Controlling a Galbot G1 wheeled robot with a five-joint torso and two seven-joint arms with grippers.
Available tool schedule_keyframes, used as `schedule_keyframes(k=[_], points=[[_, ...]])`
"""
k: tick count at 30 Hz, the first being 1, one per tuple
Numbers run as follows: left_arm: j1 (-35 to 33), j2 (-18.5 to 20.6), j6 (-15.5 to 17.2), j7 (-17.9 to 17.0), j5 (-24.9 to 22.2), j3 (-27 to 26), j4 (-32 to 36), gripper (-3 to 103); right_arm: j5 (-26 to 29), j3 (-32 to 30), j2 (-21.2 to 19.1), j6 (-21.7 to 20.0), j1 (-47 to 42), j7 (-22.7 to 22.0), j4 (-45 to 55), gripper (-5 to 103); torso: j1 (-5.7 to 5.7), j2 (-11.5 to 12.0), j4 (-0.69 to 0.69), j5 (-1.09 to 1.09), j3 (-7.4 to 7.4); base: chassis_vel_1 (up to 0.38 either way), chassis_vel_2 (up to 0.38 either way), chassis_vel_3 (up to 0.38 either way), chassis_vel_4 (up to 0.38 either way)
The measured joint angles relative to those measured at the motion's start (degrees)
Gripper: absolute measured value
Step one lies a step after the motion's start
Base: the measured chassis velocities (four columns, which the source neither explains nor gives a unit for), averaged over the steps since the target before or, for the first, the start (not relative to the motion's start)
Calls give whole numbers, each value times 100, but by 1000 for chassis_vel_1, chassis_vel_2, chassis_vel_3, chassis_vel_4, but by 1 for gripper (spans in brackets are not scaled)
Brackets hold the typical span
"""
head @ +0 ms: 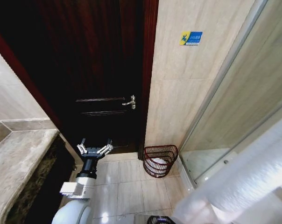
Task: Discard the used towel into the hamper.
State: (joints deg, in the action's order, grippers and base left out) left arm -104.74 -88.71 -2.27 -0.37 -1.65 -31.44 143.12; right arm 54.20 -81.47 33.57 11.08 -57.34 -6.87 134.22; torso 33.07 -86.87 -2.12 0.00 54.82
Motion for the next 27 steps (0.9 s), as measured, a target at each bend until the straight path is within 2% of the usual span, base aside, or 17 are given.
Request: schedule_keyframes(k=[27], points=[[0,0,0,0,0,0,0,100,119,217,-6,12,171,167,-34,3,0,0,0,-1,0,-42,38,35,-42]])
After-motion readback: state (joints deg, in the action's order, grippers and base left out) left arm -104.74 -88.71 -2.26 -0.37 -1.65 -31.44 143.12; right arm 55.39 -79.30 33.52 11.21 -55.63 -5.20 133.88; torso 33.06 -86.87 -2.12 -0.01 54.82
